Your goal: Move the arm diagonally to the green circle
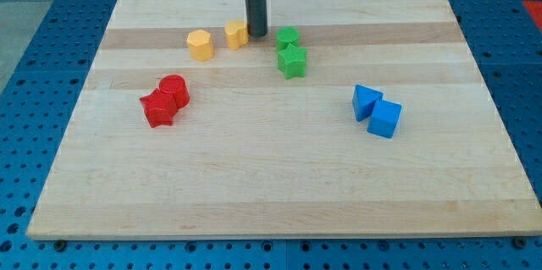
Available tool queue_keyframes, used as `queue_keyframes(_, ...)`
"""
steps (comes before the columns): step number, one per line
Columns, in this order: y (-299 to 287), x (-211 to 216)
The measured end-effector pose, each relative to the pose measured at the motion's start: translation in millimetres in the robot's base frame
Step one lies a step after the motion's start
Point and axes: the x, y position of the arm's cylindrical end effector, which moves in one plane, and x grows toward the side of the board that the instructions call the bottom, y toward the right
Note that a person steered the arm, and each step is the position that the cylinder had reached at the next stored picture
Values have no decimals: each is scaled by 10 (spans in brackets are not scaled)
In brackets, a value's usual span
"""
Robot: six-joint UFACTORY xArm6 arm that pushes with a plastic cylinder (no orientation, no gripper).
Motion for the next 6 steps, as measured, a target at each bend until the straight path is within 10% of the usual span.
queue_keyframes(6, -156, -330)
